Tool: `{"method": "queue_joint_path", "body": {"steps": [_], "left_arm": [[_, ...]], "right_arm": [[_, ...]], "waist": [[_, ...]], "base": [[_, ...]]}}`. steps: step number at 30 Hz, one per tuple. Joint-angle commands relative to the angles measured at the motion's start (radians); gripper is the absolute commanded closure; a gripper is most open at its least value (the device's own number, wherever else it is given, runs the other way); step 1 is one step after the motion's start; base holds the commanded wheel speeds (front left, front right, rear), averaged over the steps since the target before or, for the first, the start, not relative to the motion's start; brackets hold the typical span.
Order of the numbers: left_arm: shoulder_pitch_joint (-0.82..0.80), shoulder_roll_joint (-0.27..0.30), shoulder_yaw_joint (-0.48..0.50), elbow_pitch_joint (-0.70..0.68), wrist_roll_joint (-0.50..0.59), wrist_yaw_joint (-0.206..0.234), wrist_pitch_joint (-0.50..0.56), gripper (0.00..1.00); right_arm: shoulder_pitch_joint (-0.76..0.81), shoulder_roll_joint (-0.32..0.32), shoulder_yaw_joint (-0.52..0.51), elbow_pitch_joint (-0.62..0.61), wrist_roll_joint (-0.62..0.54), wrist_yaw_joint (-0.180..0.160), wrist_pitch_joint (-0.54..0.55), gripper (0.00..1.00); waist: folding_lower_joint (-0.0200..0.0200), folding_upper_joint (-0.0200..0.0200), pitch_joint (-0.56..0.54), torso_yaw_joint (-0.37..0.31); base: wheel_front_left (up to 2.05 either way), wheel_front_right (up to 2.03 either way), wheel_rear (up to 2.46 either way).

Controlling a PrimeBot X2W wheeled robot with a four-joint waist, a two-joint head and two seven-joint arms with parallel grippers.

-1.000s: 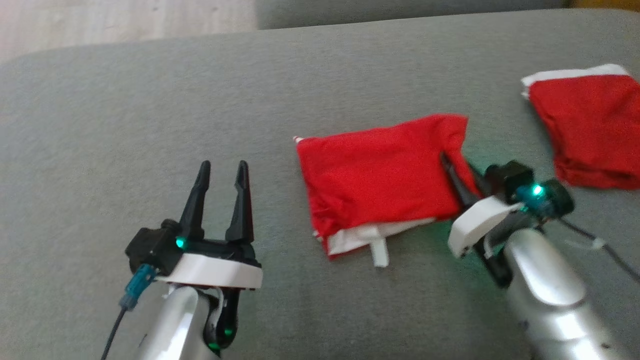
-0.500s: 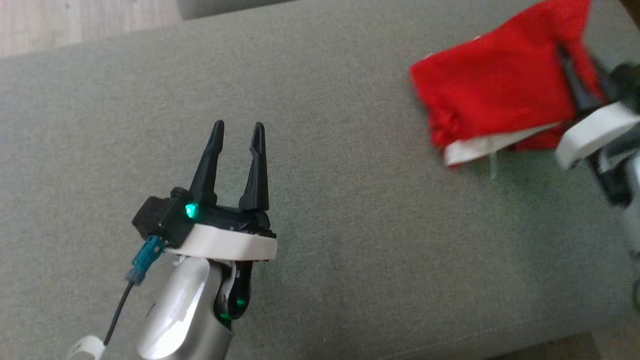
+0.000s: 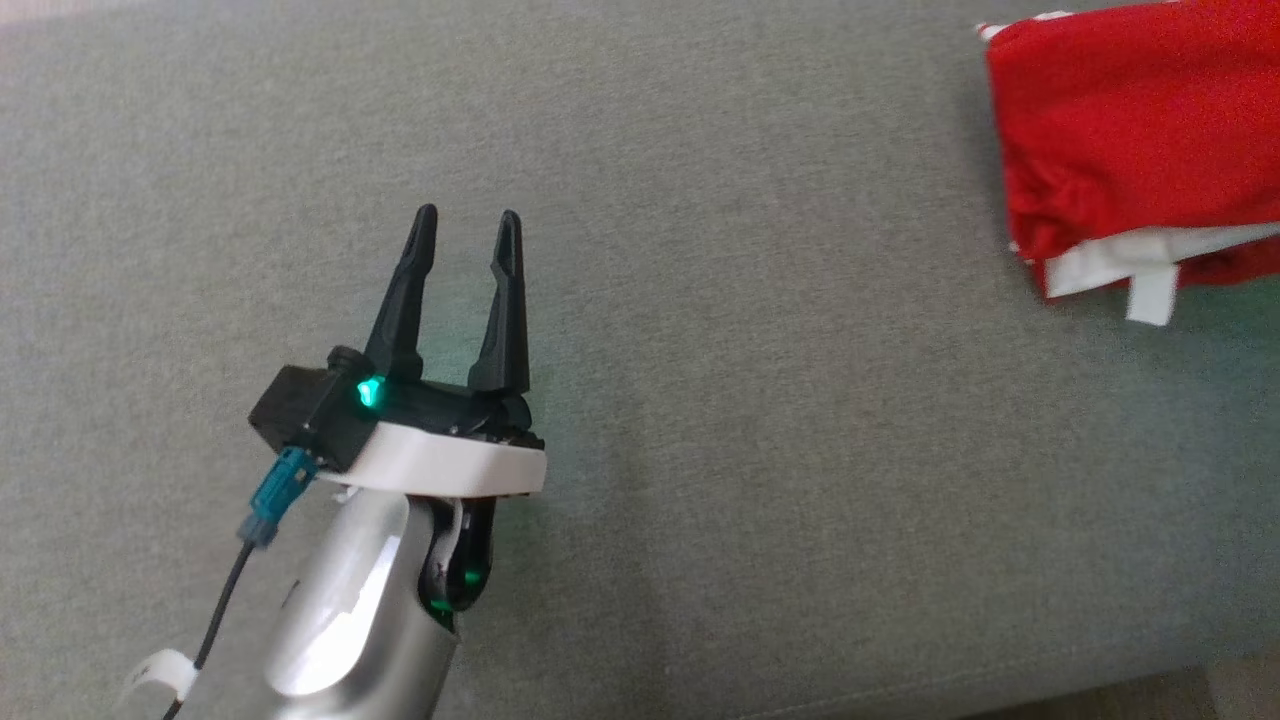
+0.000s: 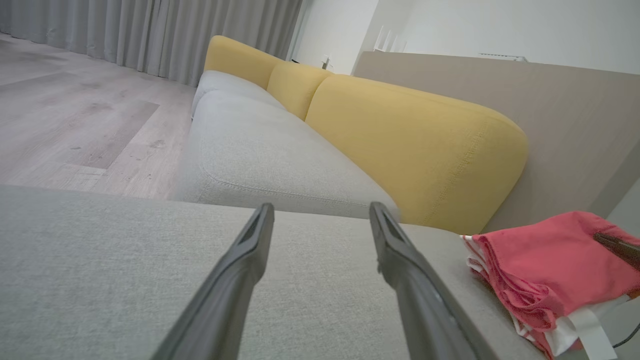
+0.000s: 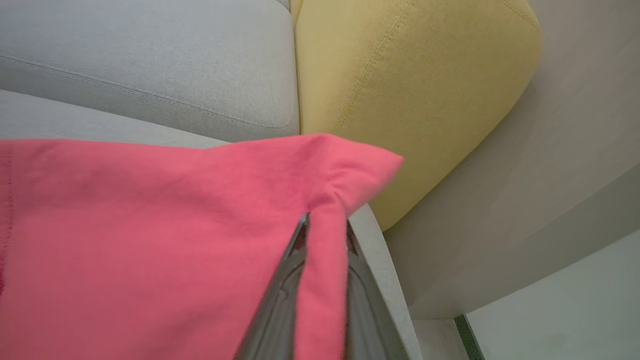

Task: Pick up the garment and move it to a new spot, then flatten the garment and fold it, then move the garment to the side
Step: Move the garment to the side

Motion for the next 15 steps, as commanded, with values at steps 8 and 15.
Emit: {"method": "queue_joint_path", "body": {"steps": [8, 15], "left_arm": [[-0.040, 0.007, 0.062, -0.020, 0.019, -0.014, -0.005, 0.00], [-0.027, 0.007, 0.100, -0.014, 0.017, -0.019, -0.005, 0.00]], "right_arm": [[-0.058, -0.040, -0.068, 0.088, -0.039, -0.001, -0.039, 0.00], [-0.073, 0.012, -0.095, 0.119, -0.079, -0.001, -0.089, 0.00]], "waist": [[-0.0001, 0.0000, 0.030, 0.034], [-0.0001, 0.0000, -0.014, 0.035]], "base": [[0.00, 0.00, 0.00], [0.00, 0.00, 0.00]]}}
